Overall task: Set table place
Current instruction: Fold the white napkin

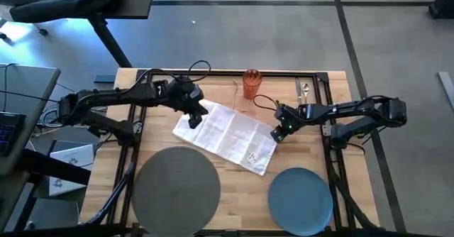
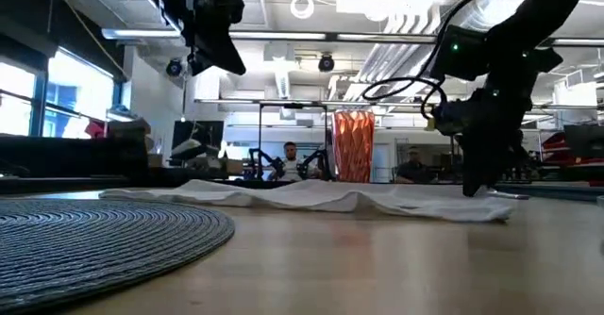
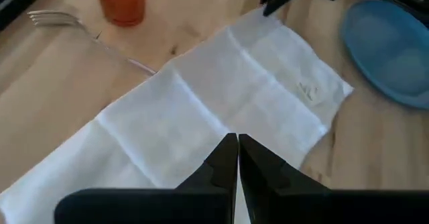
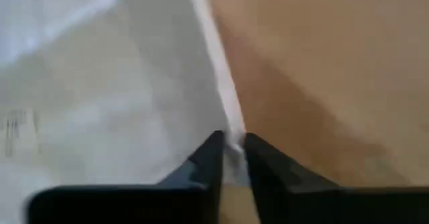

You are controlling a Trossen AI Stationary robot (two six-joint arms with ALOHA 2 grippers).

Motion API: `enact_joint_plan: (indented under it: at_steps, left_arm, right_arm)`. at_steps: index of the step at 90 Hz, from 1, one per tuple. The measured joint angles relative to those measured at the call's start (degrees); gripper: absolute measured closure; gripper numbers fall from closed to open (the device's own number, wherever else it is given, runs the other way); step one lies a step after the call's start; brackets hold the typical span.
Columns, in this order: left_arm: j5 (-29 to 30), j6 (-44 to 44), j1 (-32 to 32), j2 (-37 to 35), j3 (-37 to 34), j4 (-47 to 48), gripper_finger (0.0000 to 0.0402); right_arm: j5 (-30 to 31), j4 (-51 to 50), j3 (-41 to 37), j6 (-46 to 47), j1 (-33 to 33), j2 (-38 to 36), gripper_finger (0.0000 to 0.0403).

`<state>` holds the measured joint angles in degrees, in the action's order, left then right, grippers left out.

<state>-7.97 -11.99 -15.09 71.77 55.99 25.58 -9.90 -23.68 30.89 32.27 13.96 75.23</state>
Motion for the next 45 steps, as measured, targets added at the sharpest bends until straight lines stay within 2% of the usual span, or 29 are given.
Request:
enact_joint_plan:
  at_steps: [10, 24, 35, 45]
  left_arm:
    - [0.1, 0.5, 1.5, 0.3, 0.6, -5.8, 0.0401]
    - [0.2, 0.3, 3.1, 2.7, 0.9, -13.8, 0.0401]
    - [0.1, 2.8, 4.0, 7.5, 0.9, -18.7, 0.0395]
    - [-0.1, 5.4, 4.4, 12.8, 0.9, -22.3, 0.0375]
  right_arm:
    - [-2.2, -4.0, 6.1, -2.9, -0.1, -0.7, 0.0400]
    - [-4.7, -6.6, 18.4, -8.4, -0.1, 0.0, 0.0403]
    - [-5.3, -7.1, 26.3, -10.9, -0.1, 3.6, 0.0403]
    - [-8.2, -8.0, 31.5, -12.6, -0.1, 8.9, 0.0403]
